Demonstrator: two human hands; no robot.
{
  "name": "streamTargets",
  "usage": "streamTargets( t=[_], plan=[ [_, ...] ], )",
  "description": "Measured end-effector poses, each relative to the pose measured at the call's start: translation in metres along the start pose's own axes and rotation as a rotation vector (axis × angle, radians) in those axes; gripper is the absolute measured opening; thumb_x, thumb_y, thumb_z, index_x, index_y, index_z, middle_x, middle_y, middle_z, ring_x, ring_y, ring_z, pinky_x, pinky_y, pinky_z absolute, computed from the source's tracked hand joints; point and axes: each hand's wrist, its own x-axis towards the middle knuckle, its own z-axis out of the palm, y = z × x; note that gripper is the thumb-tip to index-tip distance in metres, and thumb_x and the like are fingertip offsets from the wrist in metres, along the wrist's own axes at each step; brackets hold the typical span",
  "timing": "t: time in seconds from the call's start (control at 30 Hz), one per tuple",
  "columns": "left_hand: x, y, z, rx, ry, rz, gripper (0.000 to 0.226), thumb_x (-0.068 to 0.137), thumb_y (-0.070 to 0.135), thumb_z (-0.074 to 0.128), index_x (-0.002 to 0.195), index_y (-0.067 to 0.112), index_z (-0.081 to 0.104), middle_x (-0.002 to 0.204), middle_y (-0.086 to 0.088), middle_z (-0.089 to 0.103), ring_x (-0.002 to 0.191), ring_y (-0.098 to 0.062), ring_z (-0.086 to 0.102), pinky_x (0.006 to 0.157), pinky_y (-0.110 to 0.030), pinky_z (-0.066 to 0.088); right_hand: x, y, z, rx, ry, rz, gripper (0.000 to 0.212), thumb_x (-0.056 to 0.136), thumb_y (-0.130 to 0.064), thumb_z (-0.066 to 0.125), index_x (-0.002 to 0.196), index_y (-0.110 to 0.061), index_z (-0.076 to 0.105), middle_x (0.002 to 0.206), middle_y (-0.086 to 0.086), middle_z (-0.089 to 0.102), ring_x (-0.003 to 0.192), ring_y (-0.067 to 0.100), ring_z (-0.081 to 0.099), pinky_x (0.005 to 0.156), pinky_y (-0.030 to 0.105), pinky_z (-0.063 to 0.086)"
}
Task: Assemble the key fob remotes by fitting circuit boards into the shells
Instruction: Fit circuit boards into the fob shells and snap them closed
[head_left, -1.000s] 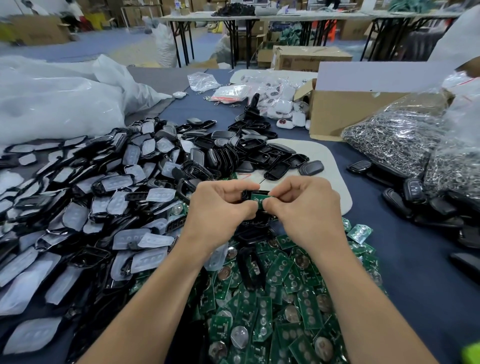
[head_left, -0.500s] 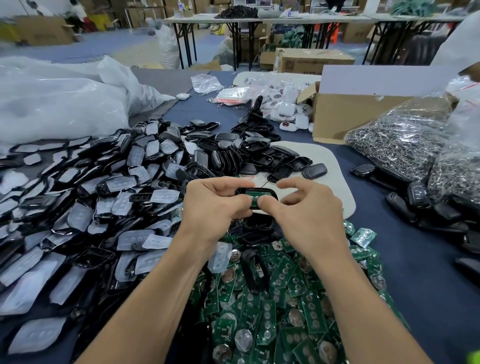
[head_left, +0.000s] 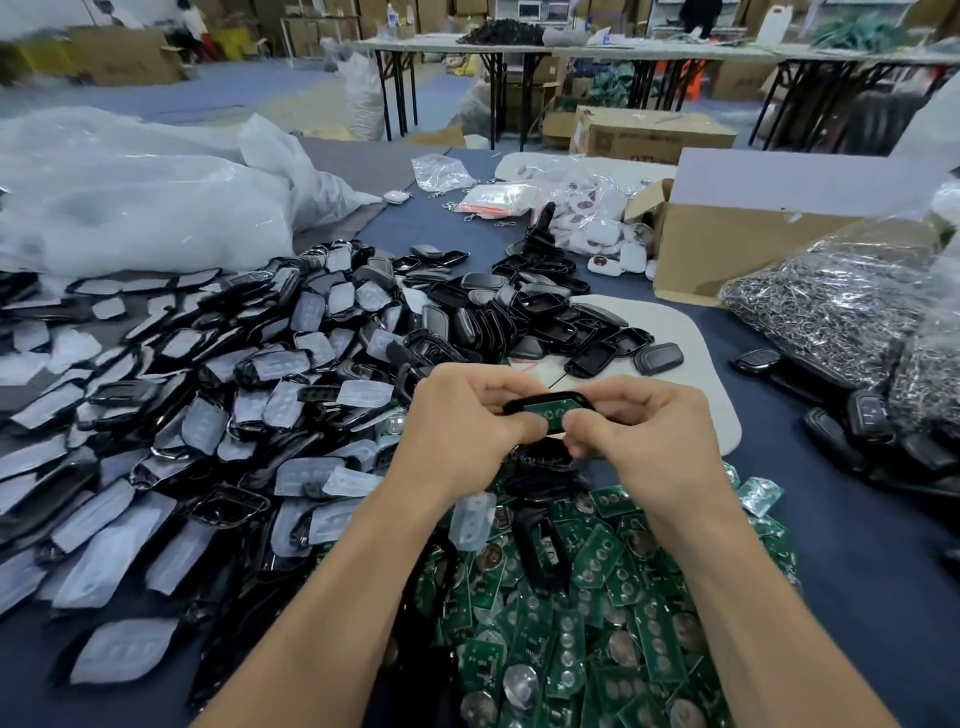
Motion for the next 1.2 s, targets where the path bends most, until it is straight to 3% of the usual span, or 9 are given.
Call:
streamTargets(
  t=[0.1, 0.23, 0.4, 0.53, 0.63, 0.83, 1.0, 1.1, 1.2],
  plan=[
    [-0.001, 0.001, 0.0, -0.016, -0.018, -0.023, 0.04, 0.074, 0.009, 0.089, 0.083, 0.048, 0.079, 0.077, 0.02, 0.078, 0.074, -0.001, 0.075, 0.065, -0.012, 0.055, 0.001, 0.001, -0.003, 0.064, -0.019, 0.017, 0.044, 0.08, 0.011, 0.079, 0.076, -0.032, 0.083, 0.063, 0.011, 0.074, 0.048, 0.019, 0.064, 0.053, 0.035, 0.058],
    [0.0, 0.001, 0.001, 0.051, -0.114, -0.016, 0.039, 0.081, 0.01, 0.082, 0.089, 0.048, 0.081, 0.088, 0.02, 0.08, 0.088, -0.006, 0.077, 0.085, -0.031, 0.061, -0.001, 0.003, -0.001, -0.012, 0.012, -0.006, 0.035, 0.08, 0.006, 0.08, 0.08, -0.029, 0.083, 0.065, 0.009, 0.075, 0.051, 0.019, 0.066, 0.055, 0.036, 0.06],
    [0.003, 0.011, -0.02, -0.218, 0.327, -0.086, 0.038, 0.081, -0.003, 0.083, 0.1, 0.029, 0.079, 0.08, 0.02, 0.078, 0.075, -0.005, 0.077, 0.073, -0.023, 0.064, -0.003, -0.001, 0.02, -0.101, 0.033, -0.021, 0.017, 0.088, -0.01, 0.079, 0.093, -0.027, 0.08, 0.079, -0.006, 0.079, 0.069, 0.012, 0.076, 0.073, 0.033, 0.063],
    [0.006, 0.011, -0.072, -0.864, 0.565, -0.211, 0.02, 0.083, -0.007, 0.074, 0.097, 0.008, 0.076, 0.082, -0.005, 0.081, 0.072, -0.016, 0.077, 0.061, -0.017, 0.058, -0.01, -0.014, 0.054, -0.314, -0.143, -0.104, 0.027, 0.089, -0.008, 0.075, 0.09, -0.035, 0.08, 0.082, -0.021, 0.077, 0.08, -0.007, 0.071, 0.07, 0.005, 0.052],
    [0.007, 0.001, -0.116, -1.215, 0.685, -0.192, 0.011, 0.09, -0.005, 0.067, 0.101, -0.001, 0.07, 0.078, -0.007, 0.078, 0.07, -0.015, 0.075, 0.062, -0.016, 0.058, -0.005, -0.026, 0.09, -0.456, -0.332, -0.134, 0.024, 0.093, -0.011, 0.069, 0.096, -0.03, 0.082, 0.086, -0.018, 0.076, 0.079, -0.004, 0.07, 0.073, 0.009, 0.055],
    [0.011, -0.017, -0.142, -1.078, 0.86, -0.131, 0.01, 0.093, -0.008, 0.053, 0.097, 0.001, 0.057, 0.084, -0.011, 0.069, 0.07, -0.018, 0.068, 0.07, -0.024, 0.06, 0.019, -0.043, 0.154, -0.639, -0.498, -0.254, 0.028, 0.101, -0.011, 0.056, 0.11, -0.023, 0.08, 0.075, -0.007, 0.066, 0.046, 0.003, 0.049, 0.051, 0.015, 0.042],
    [0.014, -0.028, -0.145, -0.877, 1.03, -0.049, 0.024, 0.088, -0.01, 0.057, 0.104, 0.007, 0.05, 0.074, -0.007, 0.071, 0.066, -0.021, 0.067, 0.063, -0.028, 0.058, 0.019, -0.037, 0.2, -0.814, -0.587, -0.442, 0.037, 0.094, -0.029, 0.069, 0.13, -0.021, 0.066, 0.114, 0.01, 0.069, 0.116, 0.03, 0.054, 0.093, 0.037, 0.046],
    [0.013, -0.03, -0.144, -0.866, 1.053, -0.055, 0.024, 0.087, -0.01, 0.057, 0.102, 0.008, 0.052, 0.072, -0.007, 0.071, 0.063, -0.021, 0.068, 0.061, -0.028, 0.058, 0.01, -0.03, 0.209, -0.83, -0.452, -0.548, 0.028, 0.086, -0.017, 0.074, 0.114, -0.013, 0.072, 0.105, 0.012, 0.07, 0.116, 0.034, 0.052, 0.087, 0.033, 0.034],
    [0.01, -0.032, -0.143, -0.93, 1.021, -0.117, 0.022, 0.089, -0.009, 0.055, 0.106, 0.004, 0.053, 0.074, -0.009, 0.071, 0.063, -0.019, 0.069, 0.061, -0.025, 0.058, 0.001, -0.024, 0.206, -0.858, -0.365, -0.564, 0.025, 0.082, -0.007, 0.074, 0.105, -0.013, 0.077, 0.118, 0.019, 0.069, 0.131, 0.035, 0.048, 0.104, 0.035, 0.029]
  ],
)
